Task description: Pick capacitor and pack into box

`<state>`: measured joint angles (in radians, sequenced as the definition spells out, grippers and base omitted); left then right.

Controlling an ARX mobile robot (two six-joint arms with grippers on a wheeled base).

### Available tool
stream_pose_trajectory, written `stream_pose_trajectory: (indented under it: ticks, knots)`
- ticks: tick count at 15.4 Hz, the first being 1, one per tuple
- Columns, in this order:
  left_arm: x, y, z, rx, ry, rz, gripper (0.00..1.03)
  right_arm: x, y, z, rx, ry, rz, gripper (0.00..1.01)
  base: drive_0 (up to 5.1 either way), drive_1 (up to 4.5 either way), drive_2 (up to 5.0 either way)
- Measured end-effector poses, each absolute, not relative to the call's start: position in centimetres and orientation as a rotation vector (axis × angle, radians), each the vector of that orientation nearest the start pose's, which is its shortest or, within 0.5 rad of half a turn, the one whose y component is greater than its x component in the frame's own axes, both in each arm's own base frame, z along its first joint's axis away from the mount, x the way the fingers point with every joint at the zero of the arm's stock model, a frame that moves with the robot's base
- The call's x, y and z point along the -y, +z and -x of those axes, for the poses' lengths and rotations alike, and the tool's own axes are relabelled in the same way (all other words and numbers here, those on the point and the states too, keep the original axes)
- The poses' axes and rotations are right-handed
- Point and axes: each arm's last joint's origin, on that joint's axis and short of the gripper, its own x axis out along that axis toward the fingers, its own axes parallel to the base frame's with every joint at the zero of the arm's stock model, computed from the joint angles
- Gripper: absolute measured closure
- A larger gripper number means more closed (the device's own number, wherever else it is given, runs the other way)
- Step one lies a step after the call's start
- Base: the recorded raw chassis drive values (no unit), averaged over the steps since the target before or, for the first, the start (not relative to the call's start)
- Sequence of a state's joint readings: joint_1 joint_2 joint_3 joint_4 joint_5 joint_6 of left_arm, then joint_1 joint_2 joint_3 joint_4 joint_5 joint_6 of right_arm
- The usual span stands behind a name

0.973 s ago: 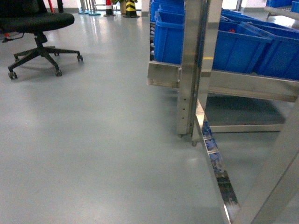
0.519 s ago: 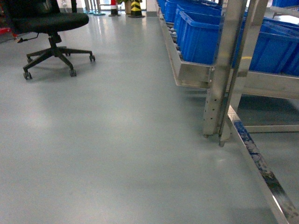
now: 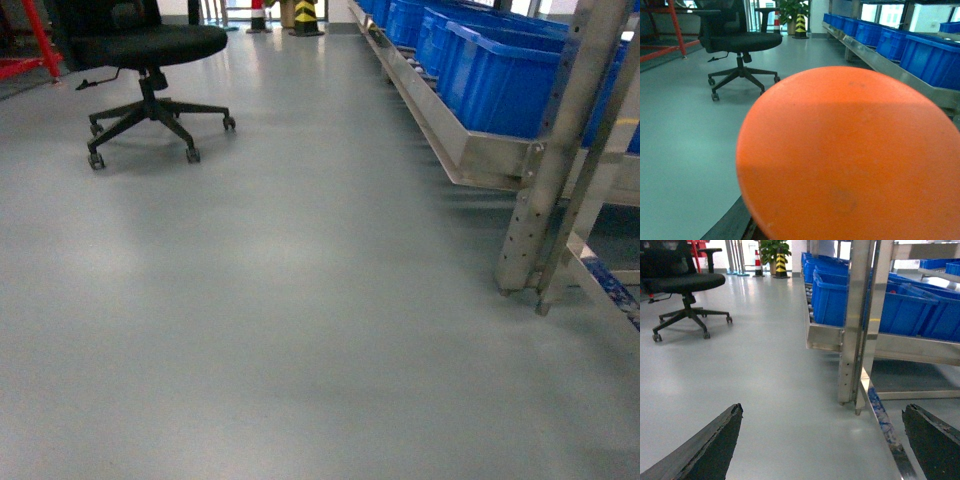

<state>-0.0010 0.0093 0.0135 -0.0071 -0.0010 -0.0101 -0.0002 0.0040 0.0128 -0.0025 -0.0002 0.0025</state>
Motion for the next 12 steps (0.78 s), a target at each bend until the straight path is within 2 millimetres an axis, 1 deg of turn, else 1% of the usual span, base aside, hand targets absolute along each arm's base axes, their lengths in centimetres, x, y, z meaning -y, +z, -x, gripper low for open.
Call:
stream_pose_trajectory:
  ticks: [12]
  knots:
    - [0.01,16.68,-9.75,-0.002,-0.001,0.01,0.58,0.0,16.66,-9.72,-0.001,-0.001,-0.002,0.03,-5.0,2.46,2.5]
